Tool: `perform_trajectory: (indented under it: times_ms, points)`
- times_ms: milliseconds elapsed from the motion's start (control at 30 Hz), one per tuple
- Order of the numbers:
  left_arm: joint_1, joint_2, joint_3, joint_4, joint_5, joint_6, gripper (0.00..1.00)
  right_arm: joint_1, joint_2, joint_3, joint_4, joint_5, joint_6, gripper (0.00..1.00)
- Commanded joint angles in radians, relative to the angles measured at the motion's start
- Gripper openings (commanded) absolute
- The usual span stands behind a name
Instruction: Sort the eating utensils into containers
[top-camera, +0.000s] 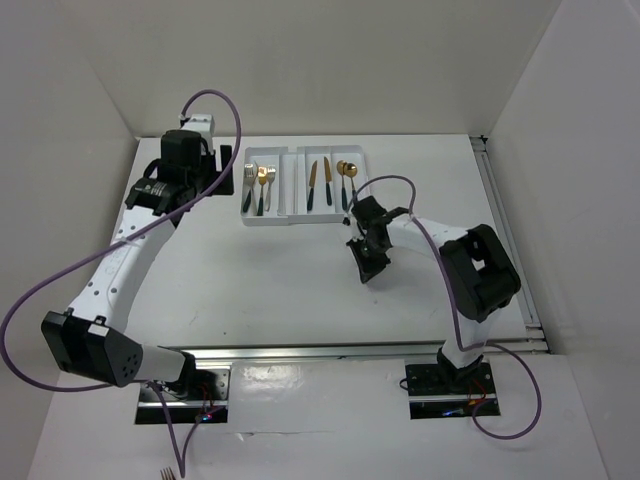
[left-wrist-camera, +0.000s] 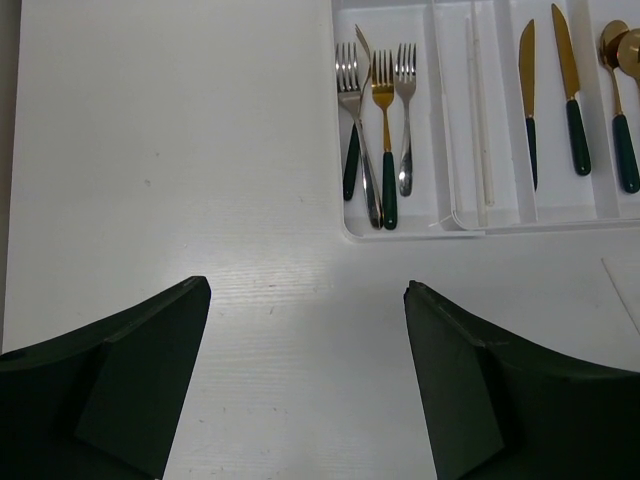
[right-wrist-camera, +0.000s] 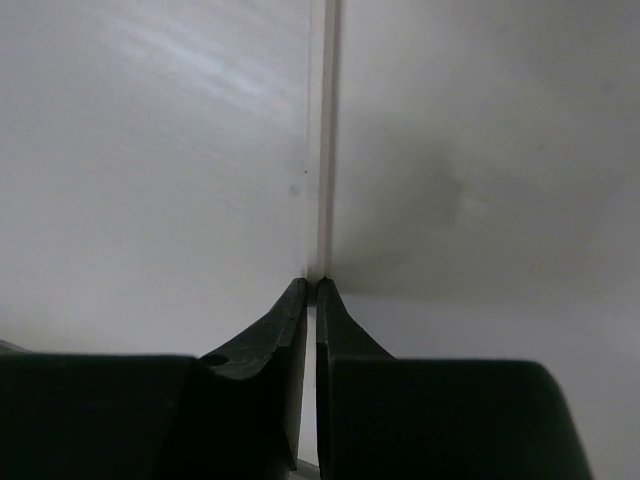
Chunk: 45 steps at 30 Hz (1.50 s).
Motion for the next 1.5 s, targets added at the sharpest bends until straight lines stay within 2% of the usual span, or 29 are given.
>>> perform_trajectory:
  times_ms: [0,67,233,367,500,567,633,800,967,1100,1233,1467]
  points:
    - [0.006,-0.055,-0.033,0.000,0.024,-0.029,0.93,0.071,-0.106,-0.044,0.033,0.034,-0.051,0.00]
    - [0.006,-0.078,-0.065,0.000,0.033,-0.039,0.93,0.129,-0.188,-0.070,0.071,0.043,-0.081,0.00]
    - [0.006,-0.099,-0.099,0.000,0.058,-0.061,0.93,0.163,-0.278,-0.095,0.136,0.009,-0.177,0.00]
    - [0.006,-0.110,-0.110,0.000,0.058,-0.061,0.94,0.173,-0.309,-0.055,0.217,-0.057,-0.208,0.00]
    - [0.006,-0.130,-0.099,-0.009,0.048,-0.061,0.99,0.182,-0.267,0.026,0.321,-0.081,-0.194,0.00]
    - [0.018,-0.130,-0.090,-0.009,0.007,-0.087,1.00,0.170,-0.211,0.110,0.373,-0.121,-0.159,0.00]
    - [0.018,-0.130,-0.080,-0.009,-0.022,-0.099,0.97,0.148,-0.134,0.176,0.404,-0.146,-0.109,0.00]
    - [0.072,-0.121,-0.070,-0.032,-0.047,-0.133,1.00,0.098,0.059,0.475,0.446,-0.271,0.057,0.00]
    - [0.106,-0.121,-0.070,-0.032,-0.038,-0.155,1.00,0.026,0.288,0.762,0.432,-0.362,0.336,0.00]
    - [0.116,-0.112,-0.079,-0.041,-0.016,-0.155,1.00,-0.022,0.441,0.929,0.412,-0.415,0.514,0.00]
    - [0.139,-0.112,-0.079,-0.041,-0.005,-0.155,1.00,-0.062,0.581,1.022,0.391,-0.434,0.642,0.00]
    - [0.172,-0.103,-0.079,-0.052,0.005,-0.145,1.00,-0.080,0.682,1.065,0.437,-0.469,0.669,0.00]
